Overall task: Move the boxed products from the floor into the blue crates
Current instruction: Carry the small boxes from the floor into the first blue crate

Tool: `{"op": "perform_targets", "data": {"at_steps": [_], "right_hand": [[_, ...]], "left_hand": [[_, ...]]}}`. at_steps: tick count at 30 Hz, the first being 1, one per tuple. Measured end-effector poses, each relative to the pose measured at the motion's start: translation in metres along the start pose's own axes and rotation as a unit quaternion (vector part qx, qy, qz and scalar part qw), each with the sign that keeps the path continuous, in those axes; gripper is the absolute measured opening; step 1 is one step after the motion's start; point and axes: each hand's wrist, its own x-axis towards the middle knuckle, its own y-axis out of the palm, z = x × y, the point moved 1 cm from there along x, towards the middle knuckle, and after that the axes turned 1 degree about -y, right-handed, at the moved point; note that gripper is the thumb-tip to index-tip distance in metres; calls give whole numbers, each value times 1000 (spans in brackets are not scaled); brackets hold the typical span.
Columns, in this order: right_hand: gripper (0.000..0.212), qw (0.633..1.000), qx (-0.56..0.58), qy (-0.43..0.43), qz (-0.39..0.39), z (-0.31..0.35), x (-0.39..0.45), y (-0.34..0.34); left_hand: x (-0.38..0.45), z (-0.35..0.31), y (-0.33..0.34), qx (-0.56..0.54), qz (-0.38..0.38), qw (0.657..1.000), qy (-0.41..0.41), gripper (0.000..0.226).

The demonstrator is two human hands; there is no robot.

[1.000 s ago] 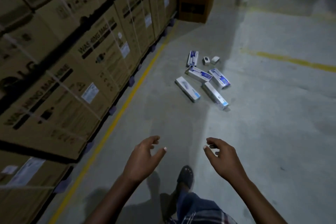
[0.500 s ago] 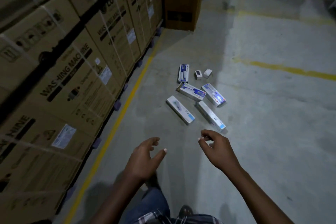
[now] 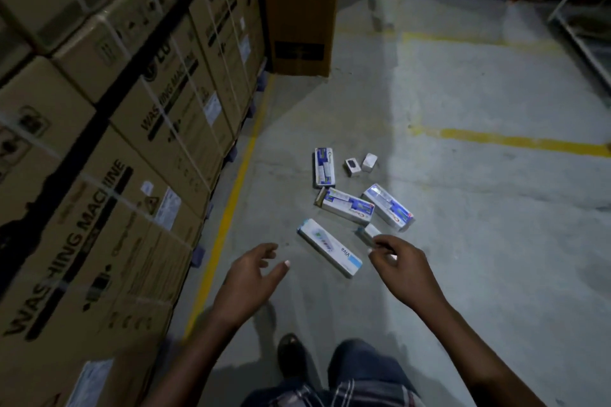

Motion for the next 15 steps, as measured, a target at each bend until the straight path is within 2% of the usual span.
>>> {"op": "perform_targets", "data": {"at_steps": [5, 15], "right_hand": [[31, 999, 35, 29, -21, 24, 56, 7], [20, 989, 90, 108, -42, 19, 219, -1]], "left_hand": [[90, -21, -24, -15, 18, 1000, 13, 47], [245, -76, 0, -4, 82, 996, 31, 43]]}}
